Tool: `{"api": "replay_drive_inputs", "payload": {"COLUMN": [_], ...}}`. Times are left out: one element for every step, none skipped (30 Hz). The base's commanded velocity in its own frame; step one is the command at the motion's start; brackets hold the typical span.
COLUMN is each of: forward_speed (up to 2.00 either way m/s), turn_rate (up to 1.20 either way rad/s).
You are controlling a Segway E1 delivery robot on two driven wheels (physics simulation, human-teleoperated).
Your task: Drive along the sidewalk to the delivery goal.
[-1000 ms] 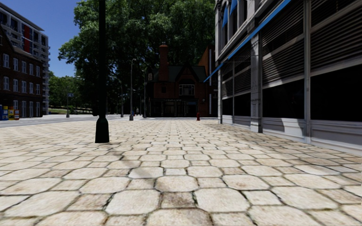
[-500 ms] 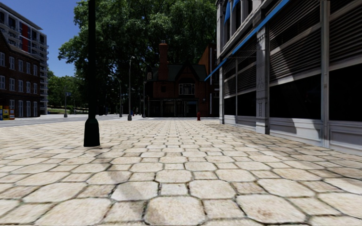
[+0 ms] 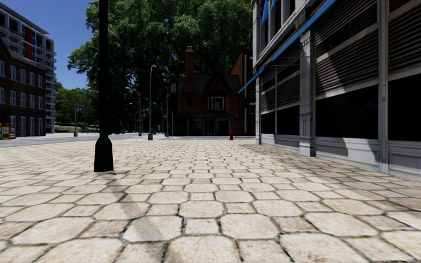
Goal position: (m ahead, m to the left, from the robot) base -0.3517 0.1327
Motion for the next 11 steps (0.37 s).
{"api": "replay_drive_inputs", "payload": {"forward_speed": [0.00,0.00,0.00,0.00,0.00,0.00,0.00,0.00,0.00,0.00,0.00], "turn_rate": [0.00,0.00,0.00,0.00,0.00,0.00,0.00,0.00,0.00,0.00,0.00]}}
